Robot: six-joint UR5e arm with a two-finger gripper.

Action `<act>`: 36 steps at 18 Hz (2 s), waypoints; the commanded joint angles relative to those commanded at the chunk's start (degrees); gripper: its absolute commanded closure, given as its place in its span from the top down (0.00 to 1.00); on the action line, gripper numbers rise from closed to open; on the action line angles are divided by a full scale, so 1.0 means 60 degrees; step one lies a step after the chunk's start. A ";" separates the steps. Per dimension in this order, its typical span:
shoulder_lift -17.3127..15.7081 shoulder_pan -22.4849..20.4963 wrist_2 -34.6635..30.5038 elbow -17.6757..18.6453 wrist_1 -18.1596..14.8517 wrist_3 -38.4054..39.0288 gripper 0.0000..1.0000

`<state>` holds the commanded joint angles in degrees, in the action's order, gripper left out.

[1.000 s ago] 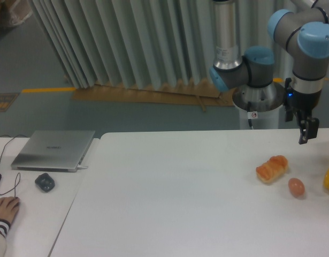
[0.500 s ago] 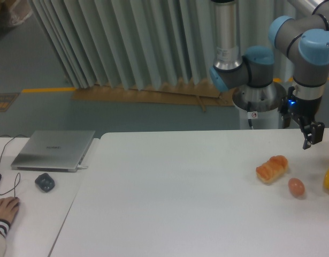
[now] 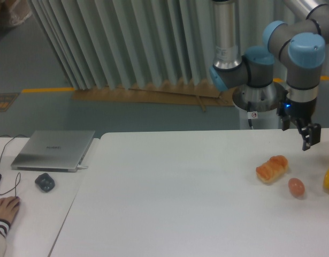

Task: Place the bread in the basket
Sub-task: 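Lower the gripper onto the orange bread roll, then close the gripper around the bread roll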

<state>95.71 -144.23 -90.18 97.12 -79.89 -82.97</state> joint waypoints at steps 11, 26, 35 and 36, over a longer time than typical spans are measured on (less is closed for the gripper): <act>0.0484 0.0337 0.0088 0.0087 0.0000 0.0278 1.00; 0.1025 0.0645 0.0044 0.0439 0.0014 0.0410 1.00; 0.1261 0.0674 -0.0058 0.0468 0.0966 -0.0058 1.00; 0.1232 0.0674 -0.0044 0.0526 0.1053 -0.0175 1.00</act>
<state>103.10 -140.19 -90.44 100.28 -73.57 -84.02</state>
